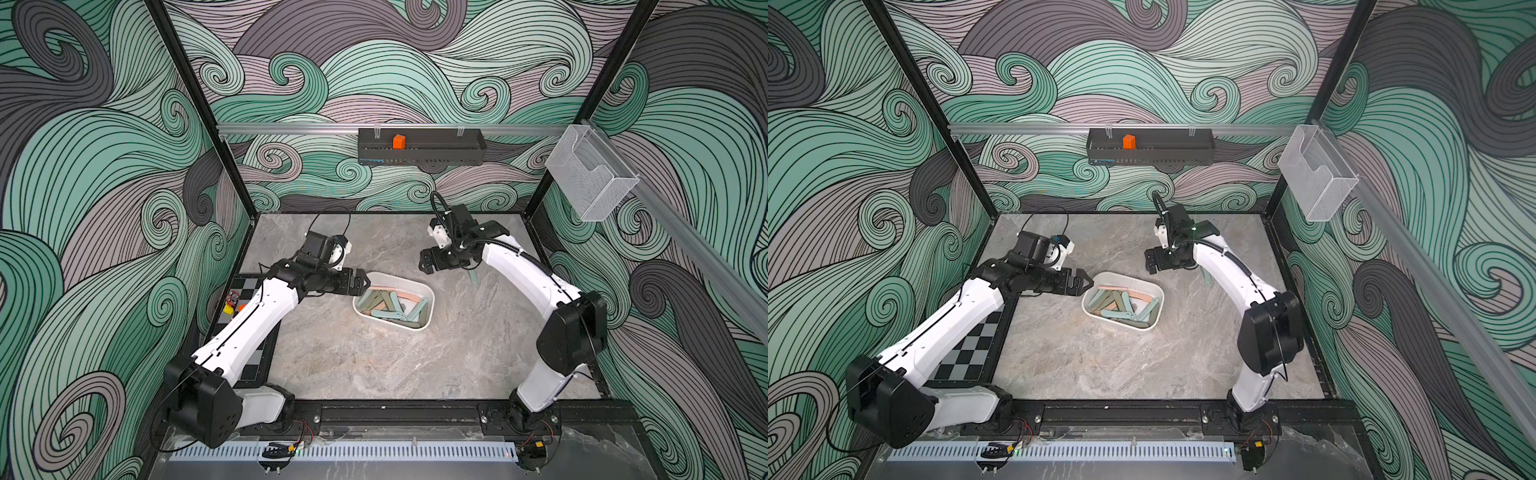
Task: Take the fruit knife out of the storage box
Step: Pick up the fruit knife from the storage box.
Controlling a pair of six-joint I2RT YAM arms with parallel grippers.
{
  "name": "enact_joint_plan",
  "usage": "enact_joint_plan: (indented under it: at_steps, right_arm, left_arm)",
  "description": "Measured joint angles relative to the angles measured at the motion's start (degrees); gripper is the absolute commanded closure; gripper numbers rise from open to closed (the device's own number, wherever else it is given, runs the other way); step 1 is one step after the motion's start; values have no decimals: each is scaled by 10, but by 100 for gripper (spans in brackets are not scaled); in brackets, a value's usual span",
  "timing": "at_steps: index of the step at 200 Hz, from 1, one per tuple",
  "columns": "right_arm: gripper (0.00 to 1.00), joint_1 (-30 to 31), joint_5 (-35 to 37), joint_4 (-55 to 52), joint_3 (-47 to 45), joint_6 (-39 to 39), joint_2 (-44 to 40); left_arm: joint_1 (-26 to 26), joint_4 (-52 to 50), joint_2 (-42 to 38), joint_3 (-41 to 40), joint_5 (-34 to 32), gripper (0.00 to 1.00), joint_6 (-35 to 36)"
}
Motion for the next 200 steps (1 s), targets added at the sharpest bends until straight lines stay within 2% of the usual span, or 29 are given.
enact_joint_plan:
  at_steps: [29,49,59,71,96,133,148,200]
  right_arm:
    - [18,51,-44,50,-61,28,-6]
    - [24,87,-50,71,-86,38,16]
    - [31,103,-50,78,-89,41,30]
    - [32,120,-49,89,-88,42,49]
    - [37,148,-36,96,-75,43,88]
    - [39,176,-6,99,-40,38,141]
    - [48,180,8,98,-24,36,155]
    - [48,179,40,92,34,17,201]
  left_arm:
    - [3,-3,-39,-45,-11,1,-10]
    - [3,6,-73,-88,-18,1,-23]
    - [3,10,-90,-110,-21,1,-30]
    - [3,19,-108,-135,-24,1,-39]
    - [3,41,-143,-181,-29,1,-58]
    - [3,74,-185,-228,-31,1,-86]
    - [3,88,-197,-241,-31,1,-95]
    - [3,112,-210,-252,-31,1,-103]
